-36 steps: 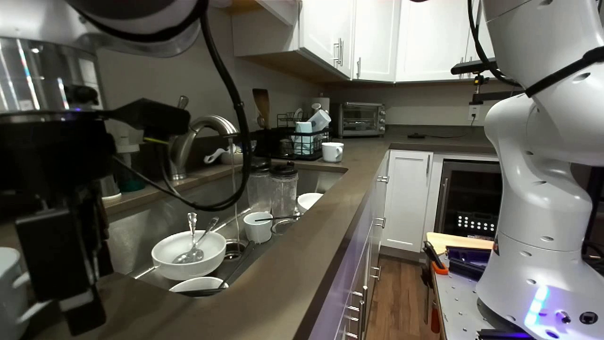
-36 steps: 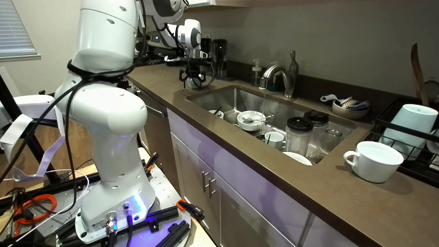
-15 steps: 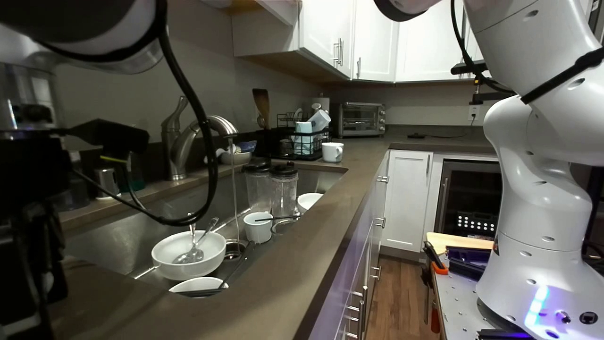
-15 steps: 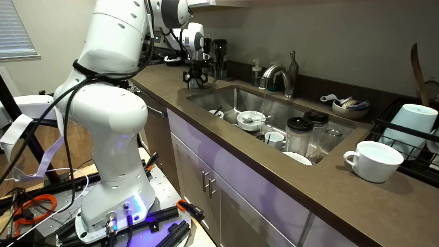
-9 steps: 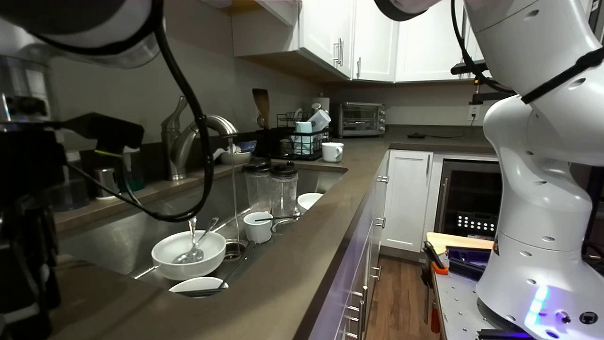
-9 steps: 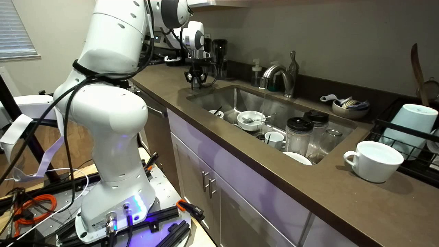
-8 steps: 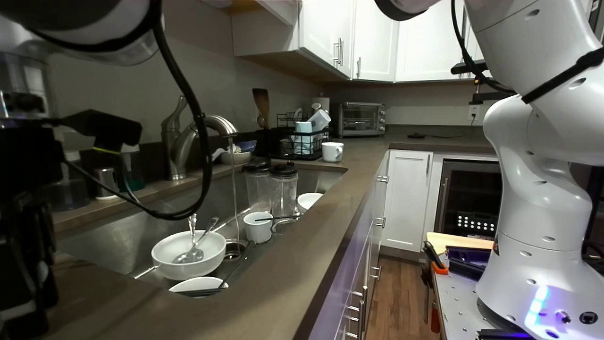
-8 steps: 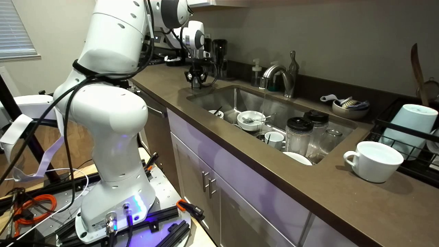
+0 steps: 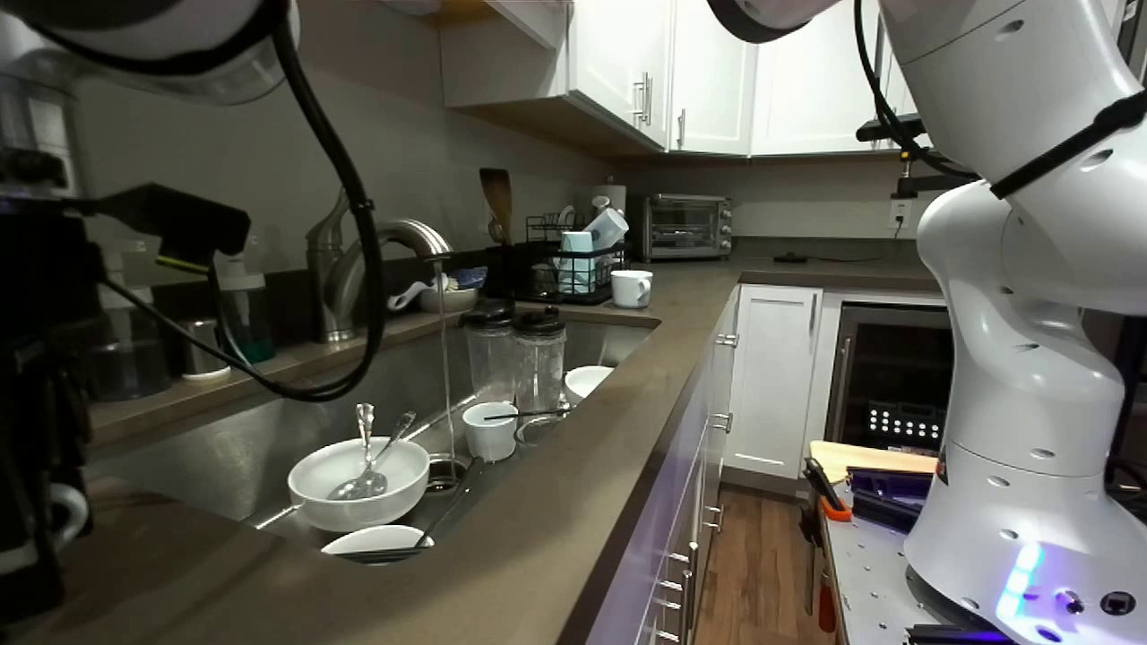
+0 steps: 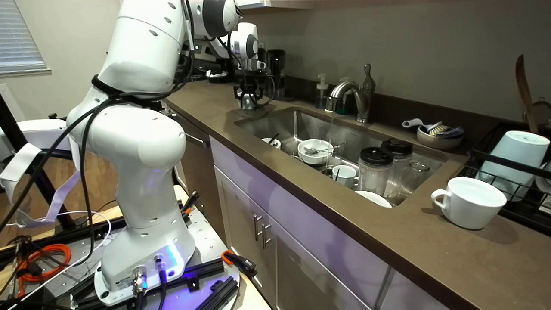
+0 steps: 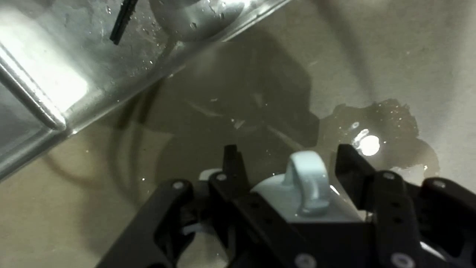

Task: Pick up the mug on the left, place it under the running faucet then place it on the right side of the countertop

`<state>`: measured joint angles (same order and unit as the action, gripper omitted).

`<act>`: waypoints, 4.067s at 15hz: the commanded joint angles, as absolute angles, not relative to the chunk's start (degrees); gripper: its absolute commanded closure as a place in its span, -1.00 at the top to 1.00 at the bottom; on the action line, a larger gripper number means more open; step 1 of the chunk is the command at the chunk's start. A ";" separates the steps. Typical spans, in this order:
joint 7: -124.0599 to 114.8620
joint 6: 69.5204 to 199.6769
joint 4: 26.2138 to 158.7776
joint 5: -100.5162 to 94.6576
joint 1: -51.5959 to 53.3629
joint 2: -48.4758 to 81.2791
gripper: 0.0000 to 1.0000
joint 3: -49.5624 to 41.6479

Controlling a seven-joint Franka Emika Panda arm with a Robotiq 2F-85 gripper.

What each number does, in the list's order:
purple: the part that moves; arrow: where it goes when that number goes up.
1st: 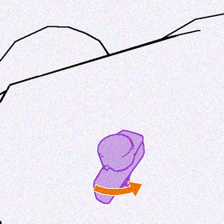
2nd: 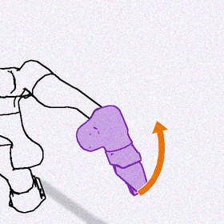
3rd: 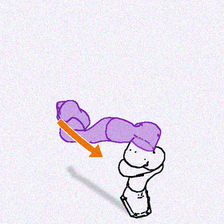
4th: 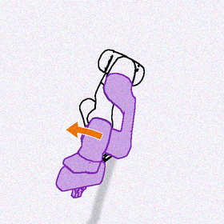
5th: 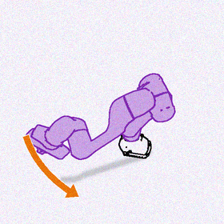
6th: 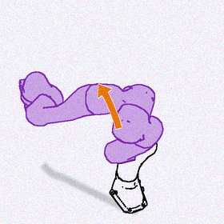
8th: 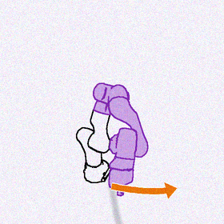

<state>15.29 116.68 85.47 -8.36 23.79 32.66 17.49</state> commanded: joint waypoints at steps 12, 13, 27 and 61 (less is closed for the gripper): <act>15.32 115.89 85.12 -9.21 24.98 33.01 -0.79 17.06; 15.31 115.90 85.22 -9.21 24.97 32.95 -0.90 17.05; 14.85 114.03 83.73 -10.19 25.50 32.39 -0.43 16.50; 2.23 118.86 114.30 -6.82 19.95 6.22 -0.90 15.79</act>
